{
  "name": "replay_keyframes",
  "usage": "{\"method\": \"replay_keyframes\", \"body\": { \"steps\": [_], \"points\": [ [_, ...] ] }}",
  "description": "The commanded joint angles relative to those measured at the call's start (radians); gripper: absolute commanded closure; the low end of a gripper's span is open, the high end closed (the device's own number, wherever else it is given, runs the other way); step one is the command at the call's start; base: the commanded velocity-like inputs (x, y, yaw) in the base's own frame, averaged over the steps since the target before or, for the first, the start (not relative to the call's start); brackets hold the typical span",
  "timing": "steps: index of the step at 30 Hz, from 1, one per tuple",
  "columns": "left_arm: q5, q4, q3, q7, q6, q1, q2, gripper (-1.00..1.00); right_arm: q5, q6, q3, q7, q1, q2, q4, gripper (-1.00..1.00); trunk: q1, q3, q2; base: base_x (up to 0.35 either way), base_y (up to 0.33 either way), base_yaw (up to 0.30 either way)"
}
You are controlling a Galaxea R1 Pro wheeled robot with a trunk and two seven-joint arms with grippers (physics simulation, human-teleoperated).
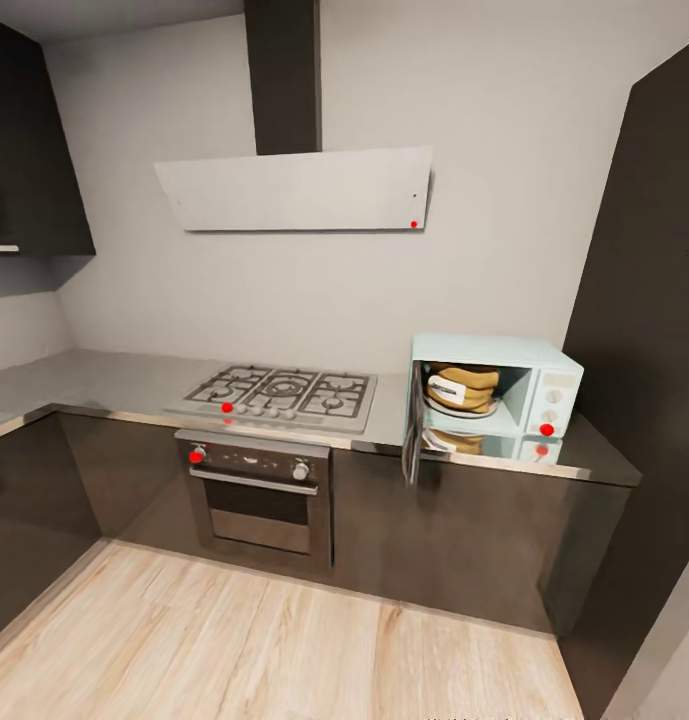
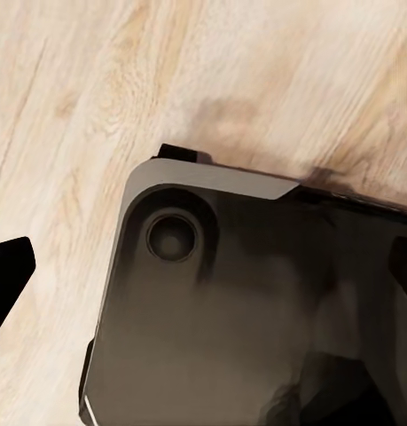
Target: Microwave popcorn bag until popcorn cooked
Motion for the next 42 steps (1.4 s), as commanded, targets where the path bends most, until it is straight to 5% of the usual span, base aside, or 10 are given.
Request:
{"method": "replay_keyframes", "body": {
  "steps": [1, 19, 30, 42],
  "points": [
    [0.002, -0.001, 0.004, 0.001, -0.001, 0.000, -0.001, -1.00, 0.004, -0.006, -0.008, 0.002, -0.001, -0.001, 0.003, -1.00, 0.000, 0.000, -0.001, 0.000, 0.000, -0.254],
    [0.002, 0.000, 0.005, 0.002, 0.000, 0.000, -0.002, -1.00, 0.001, -0.007, -0.008, 0.002, 0.012, 0.002, 0.003, -1.00, 0.000, 0.010, -0.001, 0.000, 0.000, -0.260],
    [0.003, 0.003, 0.007, 0.002, 0.000, 0.000, -0.002, -1.00, 0.007, 0.001, -0.001, 0.003, 0.012, 0.002, 0.002, -1.00, 0.000, 0.010, -0.001, 0.010, 0.000, -0.023],
    [0.003, 0.003, 0.004, 0.001, 0.005, 0.000, 0.001, -1.00, 0.009, 0.000, -0.001, 0.005, 0.012, 0.002, 0.002, -1.00, 0.000, 0.010, -0.001, 0.290, 0.000, 0.000]
  ]
}}
